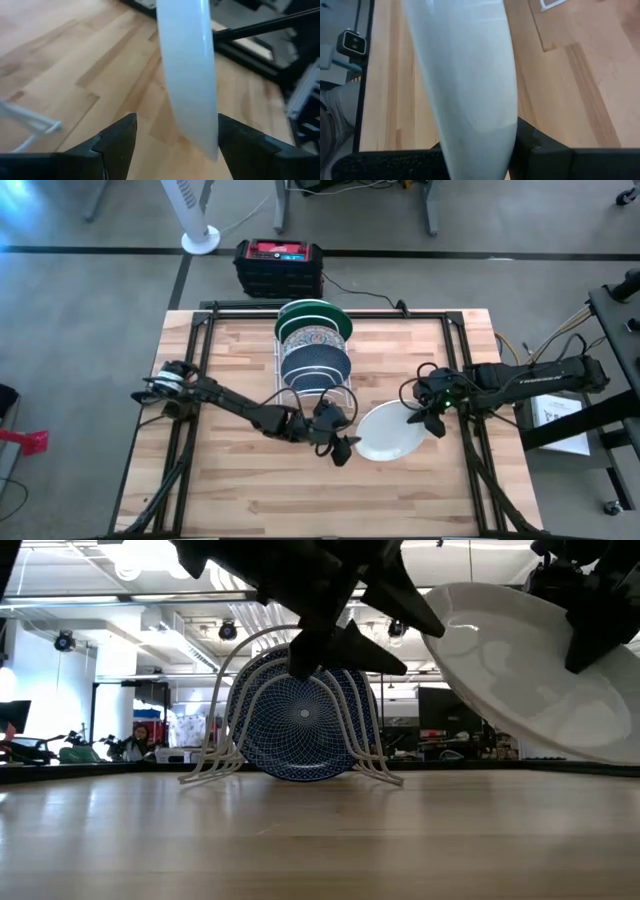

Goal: Sort dishes
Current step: Remove the white plate from the dish rack

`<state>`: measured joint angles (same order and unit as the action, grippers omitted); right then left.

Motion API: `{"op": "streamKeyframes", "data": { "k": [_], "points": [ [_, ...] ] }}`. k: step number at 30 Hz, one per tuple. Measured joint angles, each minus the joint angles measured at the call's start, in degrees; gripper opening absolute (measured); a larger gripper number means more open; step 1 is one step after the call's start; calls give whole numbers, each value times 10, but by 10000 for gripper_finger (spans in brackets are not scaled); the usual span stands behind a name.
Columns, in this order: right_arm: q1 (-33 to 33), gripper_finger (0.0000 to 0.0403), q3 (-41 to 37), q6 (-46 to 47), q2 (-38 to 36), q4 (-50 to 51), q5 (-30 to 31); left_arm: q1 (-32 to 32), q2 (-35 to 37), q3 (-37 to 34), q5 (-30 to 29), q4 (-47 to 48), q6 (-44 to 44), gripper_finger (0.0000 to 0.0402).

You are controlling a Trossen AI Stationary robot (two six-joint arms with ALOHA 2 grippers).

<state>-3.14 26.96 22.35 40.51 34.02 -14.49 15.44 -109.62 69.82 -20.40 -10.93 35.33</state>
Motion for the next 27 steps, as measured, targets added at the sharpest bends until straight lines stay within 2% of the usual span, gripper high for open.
{"op": "streamKeyframes", "data": {
  "k": [6,11,18,23,27],
  "points": [
    [0,51,0,2,2,-1,5,-5,0,0,15,-54,-48,253],
    [0,51,0,2,2,-9,10,-8,-6,1,15,-66,-57,235],
    [0,51,1,-1,2,-43,9,-10,-77,71,15,-64,-93,213],
    [-2,51,0,-18,2,-19,-13,-7,-124,151,2,-4,-147,184],
    [-1,51,0,-16,2,12,10,-10,-148,206,-32,92,-126,138]
  ]
}}
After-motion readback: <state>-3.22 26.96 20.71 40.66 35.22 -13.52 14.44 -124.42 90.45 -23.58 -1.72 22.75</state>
